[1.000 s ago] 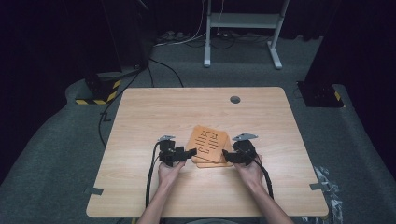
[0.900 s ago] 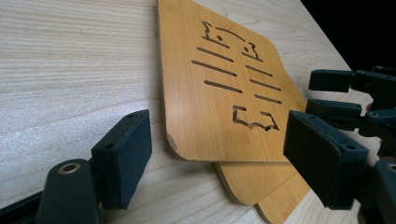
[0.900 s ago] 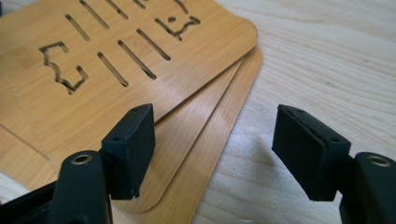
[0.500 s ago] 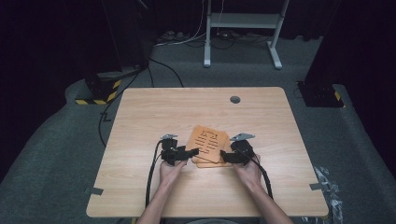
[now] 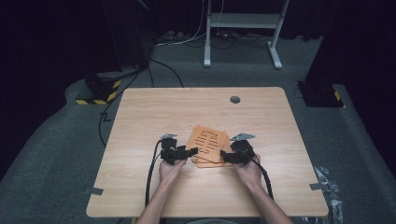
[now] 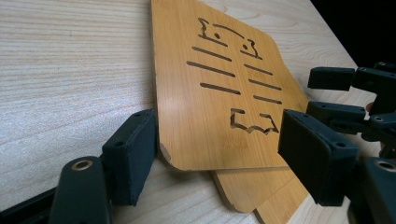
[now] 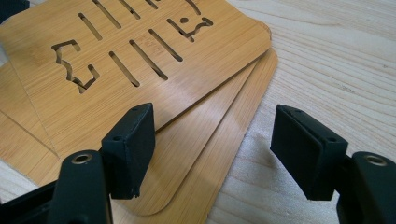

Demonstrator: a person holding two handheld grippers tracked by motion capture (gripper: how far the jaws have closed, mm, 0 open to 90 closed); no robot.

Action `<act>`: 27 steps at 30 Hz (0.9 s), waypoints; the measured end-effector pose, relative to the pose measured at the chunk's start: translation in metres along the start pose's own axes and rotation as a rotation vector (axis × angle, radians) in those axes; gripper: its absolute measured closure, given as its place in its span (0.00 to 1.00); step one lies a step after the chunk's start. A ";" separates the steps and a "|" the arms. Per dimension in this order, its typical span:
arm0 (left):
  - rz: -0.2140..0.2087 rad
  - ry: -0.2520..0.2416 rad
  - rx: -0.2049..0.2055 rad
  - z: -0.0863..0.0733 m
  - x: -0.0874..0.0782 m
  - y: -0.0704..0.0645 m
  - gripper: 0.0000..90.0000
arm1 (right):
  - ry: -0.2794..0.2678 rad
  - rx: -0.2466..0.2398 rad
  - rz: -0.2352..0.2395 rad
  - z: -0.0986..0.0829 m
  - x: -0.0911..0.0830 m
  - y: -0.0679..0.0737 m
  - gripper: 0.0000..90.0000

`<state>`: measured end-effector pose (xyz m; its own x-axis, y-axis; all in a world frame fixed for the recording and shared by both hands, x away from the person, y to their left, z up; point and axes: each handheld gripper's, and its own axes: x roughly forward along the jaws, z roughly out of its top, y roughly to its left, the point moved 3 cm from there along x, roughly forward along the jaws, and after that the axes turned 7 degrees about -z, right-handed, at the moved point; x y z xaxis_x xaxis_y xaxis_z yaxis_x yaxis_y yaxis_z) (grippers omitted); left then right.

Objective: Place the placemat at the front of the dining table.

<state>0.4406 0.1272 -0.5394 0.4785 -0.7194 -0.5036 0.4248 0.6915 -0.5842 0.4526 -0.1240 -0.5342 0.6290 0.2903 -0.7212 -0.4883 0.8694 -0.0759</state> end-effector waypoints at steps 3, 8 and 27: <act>0.002 -0.003 0.002 0.000 0.000 -0.001 0.32 | 0.000 0.001 0.001 0.000 0.000 0.000 0.34; -0.006 -0.018 0.000 0.001 -0.002 -0.001 0.34 | 0.000 0.001 0.003 -0.001 0.000 0.000 0.34; -0.022 -0.072 0.000 0.005 -0.011 -0.002 0.45 | 0.017 0.000 0.013 -0.001 -0.002 0.000 0.34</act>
<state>0.4386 0.1334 -0.5291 0.5233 -0.7279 -0.4430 0.4358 0.6754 -0.5949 0.4507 -0.1249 -0.5330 0.6119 0.2951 -0.7338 -0.4964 0.8656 -0.0659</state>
